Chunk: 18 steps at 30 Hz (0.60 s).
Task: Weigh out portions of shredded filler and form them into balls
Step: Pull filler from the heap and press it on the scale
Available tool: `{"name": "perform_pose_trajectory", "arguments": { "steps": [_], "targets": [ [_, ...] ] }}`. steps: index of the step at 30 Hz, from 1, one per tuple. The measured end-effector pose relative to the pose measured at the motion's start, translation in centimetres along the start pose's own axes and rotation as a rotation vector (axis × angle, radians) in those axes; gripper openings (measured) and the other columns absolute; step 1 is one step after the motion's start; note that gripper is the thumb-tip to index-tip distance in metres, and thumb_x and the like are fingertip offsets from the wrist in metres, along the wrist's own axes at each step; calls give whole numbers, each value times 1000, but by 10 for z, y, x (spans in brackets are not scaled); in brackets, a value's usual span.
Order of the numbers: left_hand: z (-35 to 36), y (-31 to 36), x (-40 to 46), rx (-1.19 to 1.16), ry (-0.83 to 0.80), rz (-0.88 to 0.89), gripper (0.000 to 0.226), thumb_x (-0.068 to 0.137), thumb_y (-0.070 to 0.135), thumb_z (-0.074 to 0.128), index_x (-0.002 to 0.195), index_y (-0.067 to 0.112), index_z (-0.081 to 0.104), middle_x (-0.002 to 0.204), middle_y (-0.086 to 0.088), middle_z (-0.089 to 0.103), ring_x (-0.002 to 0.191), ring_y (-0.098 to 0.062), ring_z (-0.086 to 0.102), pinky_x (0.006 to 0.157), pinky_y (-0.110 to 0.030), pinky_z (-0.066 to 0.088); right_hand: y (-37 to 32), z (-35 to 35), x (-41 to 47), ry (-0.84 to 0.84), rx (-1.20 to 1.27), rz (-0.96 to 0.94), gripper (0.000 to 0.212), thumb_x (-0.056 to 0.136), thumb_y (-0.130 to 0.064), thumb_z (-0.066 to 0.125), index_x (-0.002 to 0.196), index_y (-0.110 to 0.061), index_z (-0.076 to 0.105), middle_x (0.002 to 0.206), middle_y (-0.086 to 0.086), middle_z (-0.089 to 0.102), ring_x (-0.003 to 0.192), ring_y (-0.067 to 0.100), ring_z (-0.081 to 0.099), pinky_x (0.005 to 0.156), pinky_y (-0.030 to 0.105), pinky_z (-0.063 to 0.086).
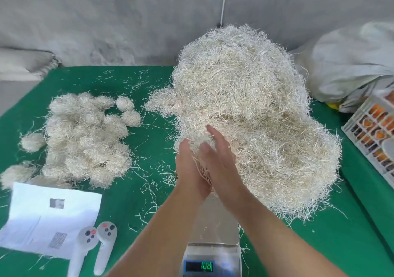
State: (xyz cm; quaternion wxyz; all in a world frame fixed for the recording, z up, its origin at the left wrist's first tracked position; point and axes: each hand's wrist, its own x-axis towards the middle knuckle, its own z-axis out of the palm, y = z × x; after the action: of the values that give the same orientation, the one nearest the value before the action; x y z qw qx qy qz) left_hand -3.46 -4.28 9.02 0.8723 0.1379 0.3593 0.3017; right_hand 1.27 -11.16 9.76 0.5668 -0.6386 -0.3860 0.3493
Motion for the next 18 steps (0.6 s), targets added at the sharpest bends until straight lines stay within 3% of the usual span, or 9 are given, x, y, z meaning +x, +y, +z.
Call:
{"name": "perform_pose_trajectory", "arguments": {
  "steps": [3,6,8,9,10,12,15,17,18],
  "targets": [
    [17,2,-10,0,-171,-39,50,87,50,53,118,12,45,97,-18,53,89,-34,55,90,-44,41,-23,2,9,221,-177,-42,50,85,-75,48,133,-63,52,145,-12,45,135,-4,34,104,31,41],
    [25,6,-12,63,-187,49,47,85,48,61,117,13,60,107,-20,62,106,-39,66,102,-58,47,-35,-1,15,400,-262,-183,49,89,-67,43,135,-56,55,155,-33,36,147,-9,19,125,47,18],
    [33,10,-16,116,-161,147,33,84,44,63,104,18,60,96,-14,62,95,-30,69,89,-59,58,-47,-4,18,385,-117,-195,47,89,-61,47,136,-61,52,161,-35,27,144,-19,21,120,34,21],
    [37,12,-17,167,-141,216,28,82,41,64,97,17,60,85,-12,61,83,-27,69,74,-51,62,-51,-6,20,340,0,-170,47,91,-54,49,137,-61,52,158,-29,37,134,-21,35,110,27,32],
    [40,13,-18,242,-119,302,25,83,38,64,98,17,63,81,-12,62,76,-26,68,66,-45,61,-53,-7,23,281,134,-141,46,92,-46,49,135,-59,55,146,-18,56,117,-14,55,96,27,44],
    [45,14,-15,462,-117,497,28,94,38,61,122,37,64,106,-13,65,98,-35,67,80,-54,59,-56,-11,24,201,295,-69,44,95,-31,45,128,-53,65,101,-9,76,77,6,70,70,32,58],
    [50,23,-9,736,59,683,28,90,63,53,110,80,44,135,-2,44,132,-34,46,108,-64,40,-51,-10,23,199,241,-53,33,106,-31,50,117,-54,70,62,-7,61,48,6,47,46,19,43],
    [51,24,-9,718,-7,605,41,81,86,45,120,74,47,134,-16,57,122,-27,59,101,-60,49,-54,-7,28,228,286,-16,18,97,-54,62,109,-46,74,61,-9,62,52,6,57,49,17,47],
    [47,19,-7,657,-70,510,58,84,87,45,128,51,57,113,-20,71,103,-22,70,86,-50,60,-55,-8,34,260,300,23,29,88,-64,64,105,-43,75,66,-8,66,57,7,63,53,17,51]
  ]
}}
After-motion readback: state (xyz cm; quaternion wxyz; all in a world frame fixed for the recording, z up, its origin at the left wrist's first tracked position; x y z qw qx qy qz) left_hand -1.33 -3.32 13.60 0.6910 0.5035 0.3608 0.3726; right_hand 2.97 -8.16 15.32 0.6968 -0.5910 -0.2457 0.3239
